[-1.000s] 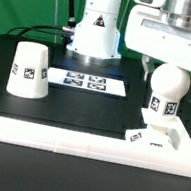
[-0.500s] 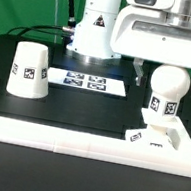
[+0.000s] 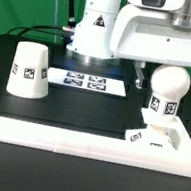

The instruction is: Assemble lamp

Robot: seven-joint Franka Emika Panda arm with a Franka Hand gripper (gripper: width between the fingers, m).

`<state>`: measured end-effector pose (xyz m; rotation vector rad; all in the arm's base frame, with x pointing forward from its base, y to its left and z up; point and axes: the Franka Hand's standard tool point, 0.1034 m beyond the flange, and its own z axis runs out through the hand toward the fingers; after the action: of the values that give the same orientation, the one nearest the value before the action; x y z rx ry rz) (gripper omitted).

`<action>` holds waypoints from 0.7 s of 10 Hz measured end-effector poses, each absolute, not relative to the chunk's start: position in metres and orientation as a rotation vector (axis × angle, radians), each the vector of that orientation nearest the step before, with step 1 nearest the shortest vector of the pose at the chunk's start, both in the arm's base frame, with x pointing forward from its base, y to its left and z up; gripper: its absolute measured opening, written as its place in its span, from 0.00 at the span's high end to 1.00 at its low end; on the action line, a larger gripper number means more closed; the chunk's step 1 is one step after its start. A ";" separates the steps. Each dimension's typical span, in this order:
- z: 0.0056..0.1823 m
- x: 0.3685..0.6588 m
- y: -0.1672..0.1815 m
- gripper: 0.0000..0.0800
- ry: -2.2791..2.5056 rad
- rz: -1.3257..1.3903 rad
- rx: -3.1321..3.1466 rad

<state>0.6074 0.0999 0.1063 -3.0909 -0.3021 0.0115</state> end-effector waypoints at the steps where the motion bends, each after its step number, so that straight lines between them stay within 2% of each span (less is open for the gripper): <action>1: 0.107 0.608 0.100 0.13 -0.380 0.005 -3.084; 7: 0.110 0.610 0.100 0.13 -0.977 0.002 -2.966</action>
Offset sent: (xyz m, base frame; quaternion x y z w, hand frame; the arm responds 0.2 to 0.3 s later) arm 0.0020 0.0117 0.0049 0.0193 -0.0296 -0.1496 0.9881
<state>0.6099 0.1000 0.1101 -2.9658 -0.9766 0.0019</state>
